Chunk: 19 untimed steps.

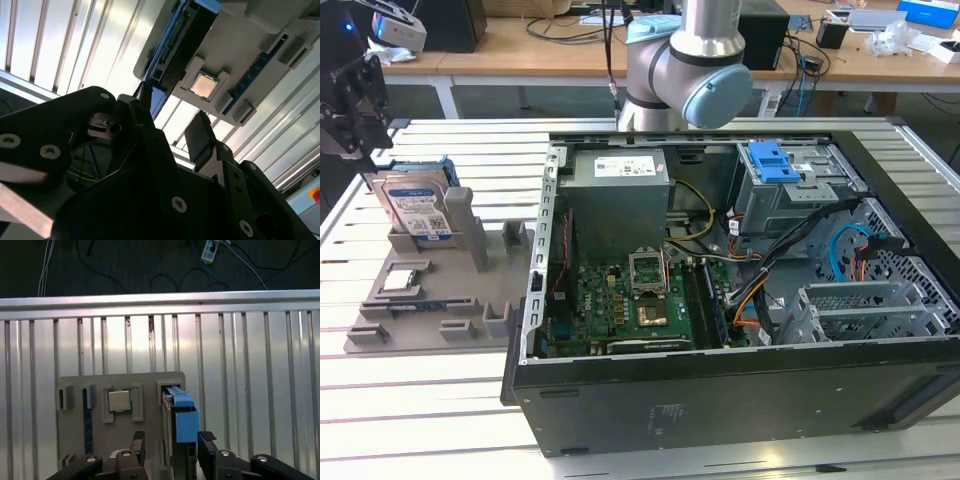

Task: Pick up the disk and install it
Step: 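Pick up the disk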

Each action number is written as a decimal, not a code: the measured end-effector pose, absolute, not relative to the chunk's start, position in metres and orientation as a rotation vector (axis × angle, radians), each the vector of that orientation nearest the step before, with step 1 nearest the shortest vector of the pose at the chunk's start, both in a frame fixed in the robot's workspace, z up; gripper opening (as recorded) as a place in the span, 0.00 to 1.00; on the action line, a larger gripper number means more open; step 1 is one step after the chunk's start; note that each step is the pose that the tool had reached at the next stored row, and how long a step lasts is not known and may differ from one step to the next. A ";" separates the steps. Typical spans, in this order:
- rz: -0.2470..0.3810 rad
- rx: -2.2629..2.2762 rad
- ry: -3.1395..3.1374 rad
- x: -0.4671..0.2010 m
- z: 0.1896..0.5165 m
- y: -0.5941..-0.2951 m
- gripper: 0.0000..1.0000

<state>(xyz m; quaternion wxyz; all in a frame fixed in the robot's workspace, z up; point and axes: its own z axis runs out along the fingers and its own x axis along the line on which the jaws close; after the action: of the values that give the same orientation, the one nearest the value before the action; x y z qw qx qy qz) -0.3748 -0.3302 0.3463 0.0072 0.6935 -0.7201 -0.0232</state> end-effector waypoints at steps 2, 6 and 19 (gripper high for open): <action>-0.072 2.173 -2.248 -0.375 0.342 -0.327 0.54; -0.072 2.179 -2.242 -0.375 0.333 -0.323 0.54; -0.072 2.198 -2.222 -0.375 0.301 -0.319 0.54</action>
<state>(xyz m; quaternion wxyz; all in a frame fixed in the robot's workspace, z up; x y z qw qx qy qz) -0.3748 -0.3186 0.3013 0.0076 0.7030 -0.7108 -0.0232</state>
